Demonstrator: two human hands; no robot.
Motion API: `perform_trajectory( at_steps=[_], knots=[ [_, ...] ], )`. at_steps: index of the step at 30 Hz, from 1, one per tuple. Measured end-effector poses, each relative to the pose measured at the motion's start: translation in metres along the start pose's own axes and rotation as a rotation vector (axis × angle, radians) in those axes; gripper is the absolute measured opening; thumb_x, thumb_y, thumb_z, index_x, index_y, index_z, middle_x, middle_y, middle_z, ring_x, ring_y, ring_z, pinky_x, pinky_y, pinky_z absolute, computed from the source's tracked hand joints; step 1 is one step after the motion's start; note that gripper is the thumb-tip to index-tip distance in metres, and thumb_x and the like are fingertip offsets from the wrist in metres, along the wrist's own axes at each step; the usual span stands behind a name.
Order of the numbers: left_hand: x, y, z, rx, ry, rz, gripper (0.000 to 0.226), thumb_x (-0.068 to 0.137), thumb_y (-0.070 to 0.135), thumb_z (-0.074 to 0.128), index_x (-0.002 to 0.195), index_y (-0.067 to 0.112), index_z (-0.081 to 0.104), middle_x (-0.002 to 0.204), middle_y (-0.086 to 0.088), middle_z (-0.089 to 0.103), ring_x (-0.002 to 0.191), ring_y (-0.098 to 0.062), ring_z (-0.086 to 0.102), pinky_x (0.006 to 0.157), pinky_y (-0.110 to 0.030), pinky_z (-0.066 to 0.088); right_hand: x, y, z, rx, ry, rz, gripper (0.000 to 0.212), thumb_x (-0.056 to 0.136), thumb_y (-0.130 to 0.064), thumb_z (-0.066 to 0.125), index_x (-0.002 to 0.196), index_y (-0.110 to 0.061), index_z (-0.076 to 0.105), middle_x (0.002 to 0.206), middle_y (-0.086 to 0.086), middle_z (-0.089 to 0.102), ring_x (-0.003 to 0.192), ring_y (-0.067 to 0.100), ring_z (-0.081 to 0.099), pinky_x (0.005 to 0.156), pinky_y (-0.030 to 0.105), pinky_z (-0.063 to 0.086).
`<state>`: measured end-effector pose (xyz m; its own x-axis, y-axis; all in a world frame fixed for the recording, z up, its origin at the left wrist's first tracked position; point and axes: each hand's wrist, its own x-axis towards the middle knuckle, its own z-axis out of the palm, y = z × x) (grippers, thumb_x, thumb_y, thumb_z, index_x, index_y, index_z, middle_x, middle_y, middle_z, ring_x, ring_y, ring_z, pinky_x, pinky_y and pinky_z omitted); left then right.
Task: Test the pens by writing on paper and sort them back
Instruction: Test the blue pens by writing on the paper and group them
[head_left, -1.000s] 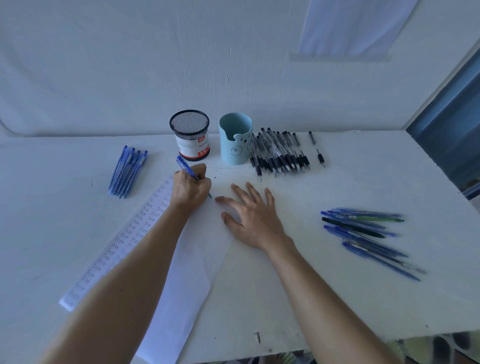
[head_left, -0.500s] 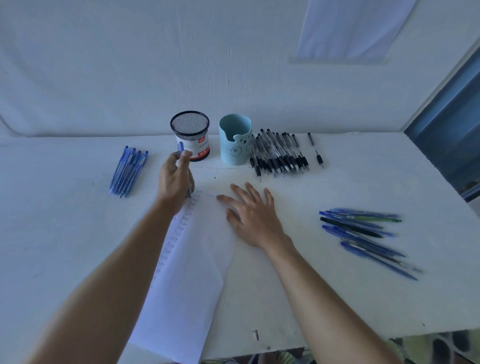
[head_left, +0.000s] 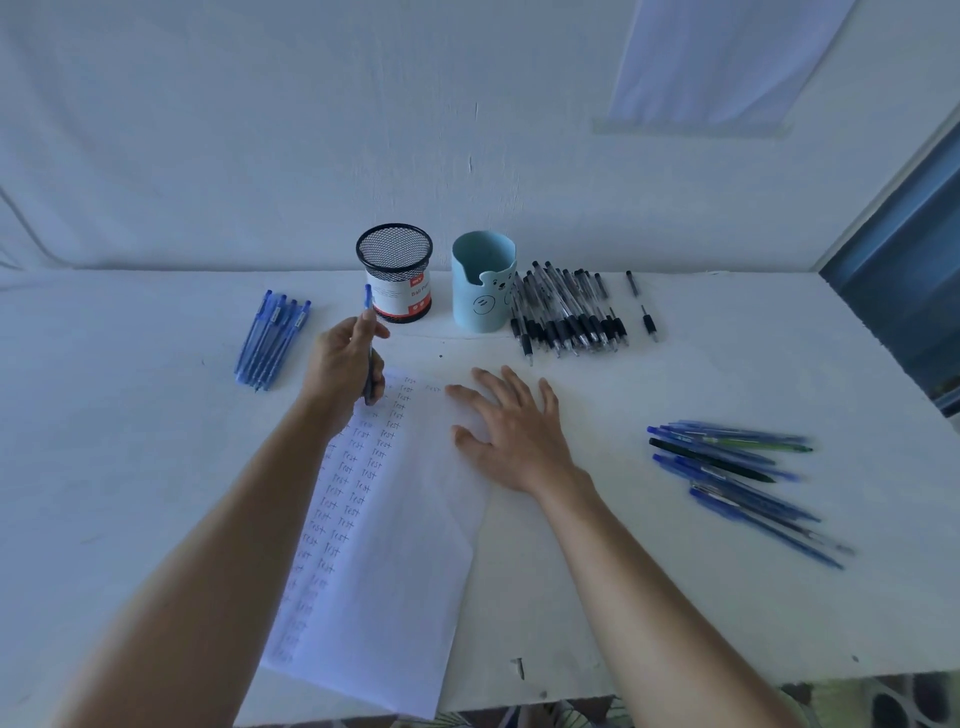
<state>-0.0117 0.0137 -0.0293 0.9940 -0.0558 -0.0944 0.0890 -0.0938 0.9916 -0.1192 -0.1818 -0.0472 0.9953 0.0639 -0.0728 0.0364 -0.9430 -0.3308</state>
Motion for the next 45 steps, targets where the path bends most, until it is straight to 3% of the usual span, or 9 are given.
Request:
perform_trajectory(
  at_steps=[4,8,12,17,28,33,37,42,45],
  knots=[
    [0.005,0.004,-0.009,0.357,0.141,-0.033,0.032,0.105,0.038,0.042,0.106,0.018,0.066,0.073,-0.006,0.05,0.064,-0.024,0.051,0.062,-0.032,0.043,0.005,-0.002,-0.003,0.044,-0.027,0.025,0.053,0.098,-0.048,0.041,0.149,-0.047,0.029,0.163,-0.013,0.014,0.152,0.015,0.0,0.119,0.056,-0.008],
    [0.014,0.007,-0.025,0.862,0.238,0.026,0.03,0.097,0.01,0.036,0.099,0.004,0.066,0.107,-0.021,0.054,0.101,-0.037,0.05,0.082,-0.038,0.036,0.008,-0.008,0.002,0.062,0.016,0.041,0.053,0.097,-0.043,0.04,0.149,-0.043,0.031,0.162,-0.008,0.017,0.152,0.019,0.002,0.117,0.06,-0.008],
    [0.019,0.002,-0.035,1.048,0.302,0.074,0.027,0.088,-0.005,0.049,0.108,-0.006,0.068,0.12,-0.028,0.055,0.104,-0.044,0.057,0.083,-0.044,0.046,0.008,-0.01,0.007,0.014,0.056,0.032,0.052,0.097,-0.049,0.037,0.148,-0.042,0.03,0.163,-0.007,0.015,0.152,0.019,0.003,0.116,0.062,-0.005],
    [0.023,-0.003,-0.047,1.093,0.405,0.127,0.023,0.083,-0.002,0.057,0.101,0.003,0.072,0.102,-0.023,0.068,0.095,-0.041,0.061,0.084,-0.043,0.045,0.009,-0.009,0.007,-0.025,0.046,0.026,0.061,0.093,-0.063,0.04,0.149,-0.042,0.028,0.165,-0.007,0.012,0.153,0.018,0.001,0.116,0.063,-0.004],
    [0.015,-0.005,-0.049,0.99,0.43,0.201,0.023,0.087,0.005,0.06,0.107,0.004,0.071,0.11,-0.02,0.067,0.105,-0.04,0.056,0.081,-0.044,0.048,0.01,-0.009,0.008,0.002,0.071,0.041,0.06,0.09,-0.061,0.044,0.146,-0.044,0.031,0.163,-0.011,0.016,0.152,0.016,0.003,0.116,0.061,-0.003],
    [-0.021,-0.003,-0.006,0.921,0.124,0.509,0.015,0.087,0.007,0.064,0.098,0.009,0.074,0.095,-0.01,0.071,0.097,-0.032,0.058,0.078,-0.04,0.051,0.01,-0.009,0.007,0.023,0.055,0.059,0.061,0.09,-0.06,0.046,0.147,-0.043,0.031,0.164,-0.012,0.015,0.152,0.013,0.002,0.117,0.059,-0.006],
    [-0.042,-0.016,0.029,0.913,-0.056,0.489,0.02,0.089,0.008,0.061,0.104,0.011,0.074,0.099,-0.008,0.069,0.098,-0.032,0.057,0.084,-0.039,0.047,0.008,-0.006,0.004,0.142,0.063,0.079,0.066,0.09,-0.05,0.055,0.149,-0.032,0.032,0.162,-0.012,0.021,0.152,0.01,0.008,0.119,0.051,-0.009],
    [-0.054,-0.027,0.049,0.982,-0.082,0.371,0.035,0.099,0.026,0.051,0.131,0.015,0.06,0.131,-0.007,0.055,0.126,-0.029,0.043,0.103,-0.038,0.031,0.0,0.006,-0.016,0.589,0.236,0.167,0.052,0.092,-0.016,0.059,0.141,-0.013,0.046,0.147,0.003,0.049,0.137,0.019,0.041,0.113,0.025,0.023],
    [-0.056,-0.027,0.053,1.036,-0.101,0.37,0.045,0.1,0.038,0.049,0.139,0.015,0.052,0.139,-0.006,0.049,0.133,-0.027,0.038,0.109,-0.039,0.029,-0.011,0.034,-0.028,0.382,0.366,0.127,0.036,0.087,-0.006,0.054,0.12,-0.015,0.065,0.127,0.004,0.065,0.121,0.025,0.057,0.102,0.033,0.04]
  ],
)
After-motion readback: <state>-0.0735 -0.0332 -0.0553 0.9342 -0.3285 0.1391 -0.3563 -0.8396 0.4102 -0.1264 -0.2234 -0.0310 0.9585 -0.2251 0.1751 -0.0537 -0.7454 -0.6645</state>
